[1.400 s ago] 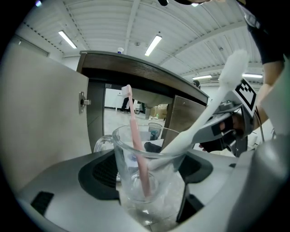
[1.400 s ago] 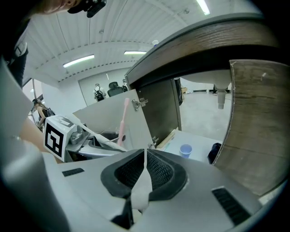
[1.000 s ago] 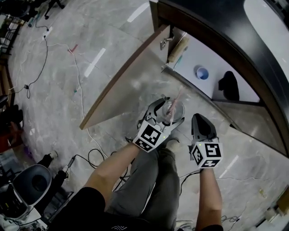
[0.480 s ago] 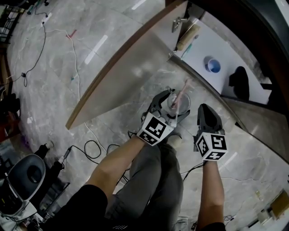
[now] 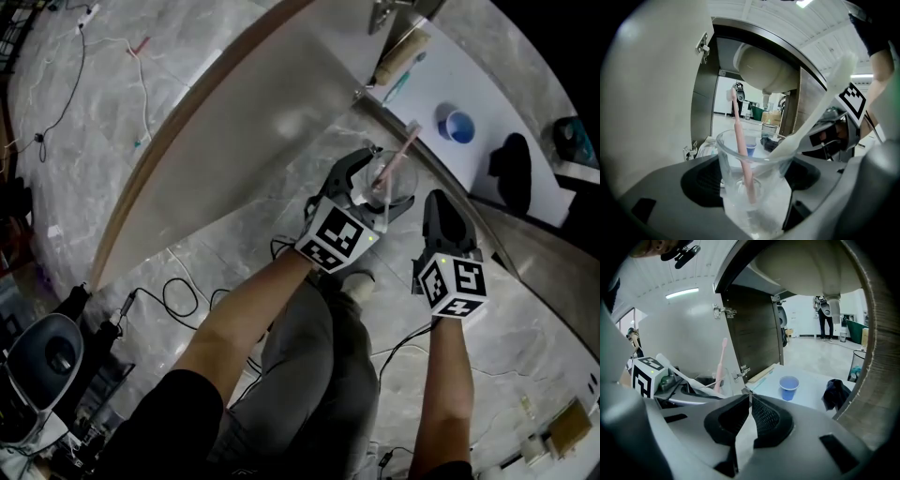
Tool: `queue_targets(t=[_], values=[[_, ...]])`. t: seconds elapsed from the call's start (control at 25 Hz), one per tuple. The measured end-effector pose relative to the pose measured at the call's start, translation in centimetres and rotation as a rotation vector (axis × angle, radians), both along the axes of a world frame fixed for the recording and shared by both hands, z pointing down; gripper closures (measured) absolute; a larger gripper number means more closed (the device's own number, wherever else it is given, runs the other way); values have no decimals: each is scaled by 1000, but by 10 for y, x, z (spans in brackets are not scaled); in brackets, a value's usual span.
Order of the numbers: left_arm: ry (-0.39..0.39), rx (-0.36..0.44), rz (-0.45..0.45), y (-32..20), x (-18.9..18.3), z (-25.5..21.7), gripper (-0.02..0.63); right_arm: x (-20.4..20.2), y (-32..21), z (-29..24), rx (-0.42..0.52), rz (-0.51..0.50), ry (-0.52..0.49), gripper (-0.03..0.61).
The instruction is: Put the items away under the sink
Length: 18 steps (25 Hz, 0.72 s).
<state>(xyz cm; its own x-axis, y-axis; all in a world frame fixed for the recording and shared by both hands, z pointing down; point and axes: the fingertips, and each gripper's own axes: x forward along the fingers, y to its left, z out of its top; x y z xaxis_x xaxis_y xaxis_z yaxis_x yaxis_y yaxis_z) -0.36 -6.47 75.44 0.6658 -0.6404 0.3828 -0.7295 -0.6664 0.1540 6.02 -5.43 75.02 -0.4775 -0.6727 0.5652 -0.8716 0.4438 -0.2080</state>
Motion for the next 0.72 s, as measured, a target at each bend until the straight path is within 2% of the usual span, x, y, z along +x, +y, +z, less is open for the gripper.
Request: queue_targets(t=[0.16, 0.72], values=[[17, 11, -13, -17, 6, 6, 229, 0, -14, 7, 14, -28, 21, 535], [18, 95, -13, -88, 20, 32, 229, 8, -65, 27, 60, -12, 22, 535]])
